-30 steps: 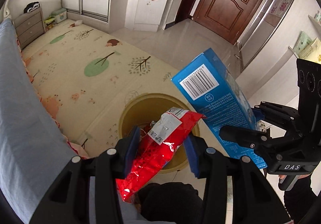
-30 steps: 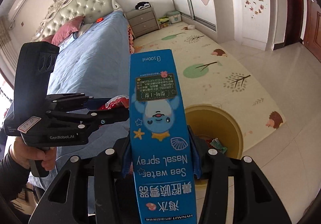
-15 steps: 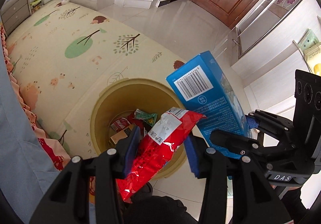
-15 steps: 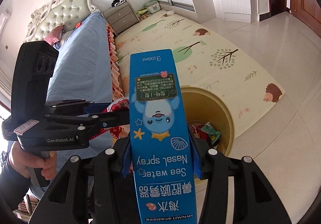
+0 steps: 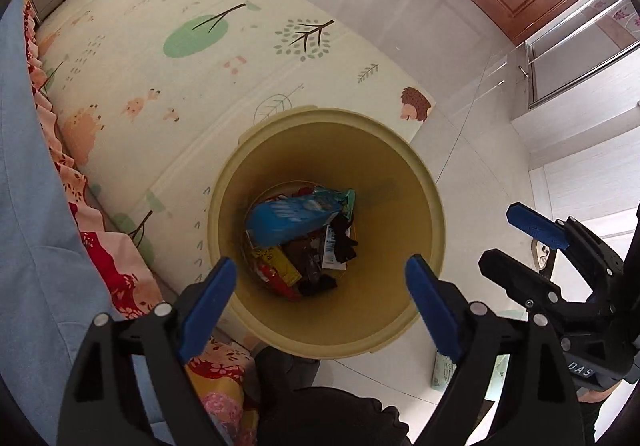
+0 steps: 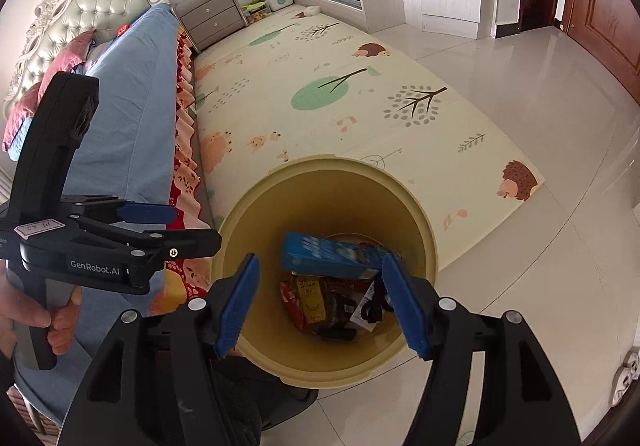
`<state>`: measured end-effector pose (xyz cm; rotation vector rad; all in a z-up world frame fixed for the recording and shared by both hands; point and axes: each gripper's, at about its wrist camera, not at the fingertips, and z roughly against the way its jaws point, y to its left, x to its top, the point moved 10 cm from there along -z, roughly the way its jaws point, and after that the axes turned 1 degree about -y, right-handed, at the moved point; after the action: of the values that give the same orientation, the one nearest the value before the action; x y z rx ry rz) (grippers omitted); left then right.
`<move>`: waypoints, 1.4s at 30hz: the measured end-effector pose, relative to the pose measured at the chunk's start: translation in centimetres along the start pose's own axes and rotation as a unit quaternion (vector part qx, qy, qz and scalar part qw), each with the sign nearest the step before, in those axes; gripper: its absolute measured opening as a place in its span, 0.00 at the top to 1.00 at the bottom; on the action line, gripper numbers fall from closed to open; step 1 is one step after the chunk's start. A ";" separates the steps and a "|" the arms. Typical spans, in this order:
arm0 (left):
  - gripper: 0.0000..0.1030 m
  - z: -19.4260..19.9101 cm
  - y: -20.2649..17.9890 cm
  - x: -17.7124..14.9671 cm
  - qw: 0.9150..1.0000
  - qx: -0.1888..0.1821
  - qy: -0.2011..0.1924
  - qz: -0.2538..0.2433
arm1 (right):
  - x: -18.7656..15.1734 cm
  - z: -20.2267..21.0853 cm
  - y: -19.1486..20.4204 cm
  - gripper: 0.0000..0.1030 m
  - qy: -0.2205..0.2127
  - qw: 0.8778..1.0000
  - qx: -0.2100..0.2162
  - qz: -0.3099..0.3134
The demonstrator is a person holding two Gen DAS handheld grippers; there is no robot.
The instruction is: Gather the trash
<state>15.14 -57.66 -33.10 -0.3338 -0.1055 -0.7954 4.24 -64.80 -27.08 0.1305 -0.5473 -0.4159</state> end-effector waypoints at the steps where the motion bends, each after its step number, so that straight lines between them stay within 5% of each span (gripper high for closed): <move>1: 0.16 0.1 -0.3 0.0 1.000 0.001 -0.002 -0.007 | -0.1 0.0 -0.1 0.39 0.003 1.000 0.001 -0.003; 15: 0.16 1.8 -1.8 0.0 0.999 -0.012 -0.025 -0.023 | 0.5 1.3 -0.7 0.40 -0.004 1.000 0.002 -0.023; 25: 0.16 6.5 -1.9 -0.5 0.997 -0.008 -0.075 -0.019 | 1.6 4.6 1.9 0.41 -0.035 0.999 -0.003 0.003; 33: 0.16 13.8 1.6 -3.1 0.990 -0.005 -0.141 0.004 | 2.3 7.4 8.1 0.41 -0.062 0.996 0.013 0.055; 42: 0.16 22.6 10.0 -8.9 0.970 0.060 -0.229 0.049 | 1.6 7.8 20.5 0.41 -0.081 0.986 0.072 0.129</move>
<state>16.84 -37.57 -16.23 -0.4006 -0.5651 -0.5990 8.47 -46.95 -15.07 0.1642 -0.7453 -0.1349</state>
